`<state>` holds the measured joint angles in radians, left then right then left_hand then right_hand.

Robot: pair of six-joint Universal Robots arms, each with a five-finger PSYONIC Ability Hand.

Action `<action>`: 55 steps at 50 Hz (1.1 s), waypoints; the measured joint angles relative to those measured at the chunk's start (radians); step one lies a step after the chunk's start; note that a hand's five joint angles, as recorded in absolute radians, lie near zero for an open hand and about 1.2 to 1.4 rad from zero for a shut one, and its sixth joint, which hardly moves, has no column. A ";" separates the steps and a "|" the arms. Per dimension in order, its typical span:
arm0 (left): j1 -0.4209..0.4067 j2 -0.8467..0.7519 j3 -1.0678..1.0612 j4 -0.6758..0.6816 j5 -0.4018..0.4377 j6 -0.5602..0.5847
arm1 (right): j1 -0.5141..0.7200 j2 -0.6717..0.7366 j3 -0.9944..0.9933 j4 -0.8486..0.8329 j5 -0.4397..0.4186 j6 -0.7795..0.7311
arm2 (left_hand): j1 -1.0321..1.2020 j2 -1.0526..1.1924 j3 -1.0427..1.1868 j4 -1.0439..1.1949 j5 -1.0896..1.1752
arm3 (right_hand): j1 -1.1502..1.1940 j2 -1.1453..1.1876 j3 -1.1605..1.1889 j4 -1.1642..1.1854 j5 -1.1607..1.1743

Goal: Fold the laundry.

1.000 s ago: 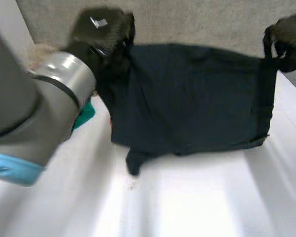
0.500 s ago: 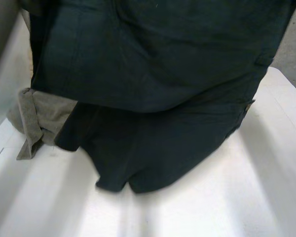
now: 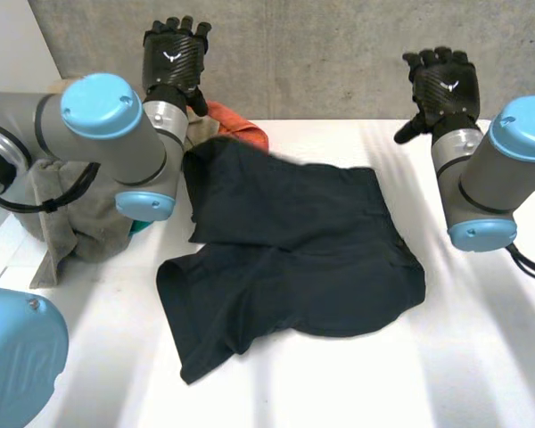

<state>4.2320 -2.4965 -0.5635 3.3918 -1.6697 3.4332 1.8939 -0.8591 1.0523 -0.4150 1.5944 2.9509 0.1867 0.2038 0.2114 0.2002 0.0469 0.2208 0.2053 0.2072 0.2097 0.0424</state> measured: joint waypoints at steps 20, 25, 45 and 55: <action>-0.114 0.734 -1.049 -0.182 0.021 -0.010 | -0.138 -0.425 0.442 0.853 -0.278 -0.318 | 0.199 0.175 0.166 0.180 0.160 | 0.410 0.426 0.423 0.419 0.413; -0.157 0.803 -1.262 -0.223 0.046 -0.017 | -0.160 -0.464 0.611 0.781 -0.366 -0.389 | 0.215 0.198 0.191 0.206 0.188 | 0.401 0.417 0.416 0.413 0.403; -0.202 0.574 -1.297 -0.121 -0.047 -0.037 | -0.075 -0.296 0.825 0.135 -0.440 -0.419 | 0.455 0.403 0.395 0.411 0.388 | 0.280 0.300 0.287 0.298 0.295; -0.200 0.538 -1.232 -0.059 -0.075 0.011 | -0.050 -0.243 0.777 0.037 -0.380 -0.412 | 0.936 0.985 0.970 0.989 0.954 | 0.884 0.971 0.970 0.973 0.929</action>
<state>4.0322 -1.9585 -1.7953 3.3325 -1.7451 3.4445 1.8439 -1.1022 1.8291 -0.3777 1.2141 2.5387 1.1230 1.1892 1.1810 1.1896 1.0011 1.1044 1.1758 1.1774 1.1830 0.9715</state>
